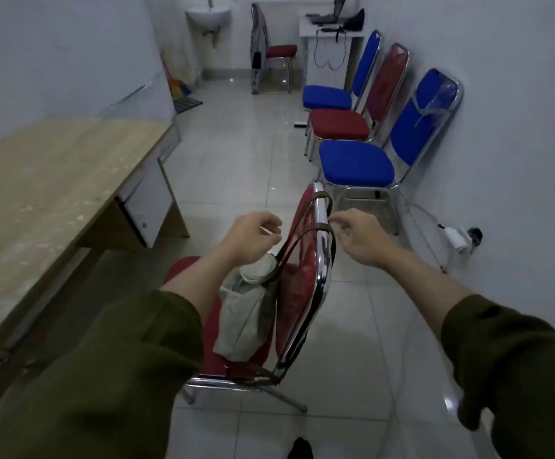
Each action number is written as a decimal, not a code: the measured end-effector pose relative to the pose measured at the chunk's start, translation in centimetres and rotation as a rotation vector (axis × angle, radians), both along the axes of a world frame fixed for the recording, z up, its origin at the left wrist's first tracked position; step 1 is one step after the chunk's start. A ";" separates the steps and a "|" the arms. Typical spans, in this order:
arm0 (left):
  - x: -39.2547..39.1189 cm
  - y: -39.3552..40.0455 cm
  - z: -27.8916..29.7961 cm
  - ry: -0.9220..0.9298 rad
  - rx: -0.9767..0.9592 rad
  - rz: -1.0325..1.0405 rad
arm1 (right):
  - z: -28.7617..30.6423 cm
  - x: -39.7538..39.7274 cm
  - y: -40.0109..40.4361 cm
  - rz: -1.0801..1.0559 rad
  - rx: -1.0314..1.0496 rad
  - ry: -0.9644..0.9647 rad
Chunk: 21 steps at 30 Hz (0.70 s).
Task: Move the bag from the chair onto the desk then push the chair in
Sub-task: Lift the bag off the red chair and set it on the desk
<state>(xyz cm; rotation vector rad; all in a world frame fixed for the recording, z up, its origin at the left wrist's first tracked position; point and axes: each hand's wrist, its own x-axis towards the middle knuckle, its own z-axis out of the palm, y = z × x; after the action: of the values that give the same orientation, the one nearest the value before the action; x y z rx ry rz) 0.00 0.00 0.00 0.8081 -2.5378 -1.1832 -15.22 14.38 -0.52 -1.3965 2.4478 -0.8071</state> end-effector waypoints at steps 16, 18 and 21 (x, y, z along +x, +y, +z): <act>-4.8 0.8 -5.0 0.005 0.297 -0.172 | -2.4 0.3 1.6 0.010 -0.183 -0.318; -4.0 0.9 -5.0 0.003 0.381 -0.237 | -2.3 0.6 2.0 0.066 -0.177 -0.362; -2.9 0.9 -4.5 0.061 0.442 -0.283 | -1.7 0.8 1.7 0.125 -0.136 -0.379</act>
<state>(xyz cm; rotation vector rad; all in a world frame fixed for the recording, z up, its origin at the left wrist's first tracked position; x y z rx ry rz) -2.92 0.86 -4.50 0.4893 -2.4278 -1.8700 -14.42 16.09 -2.23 -1.2844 2.0332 -1.1108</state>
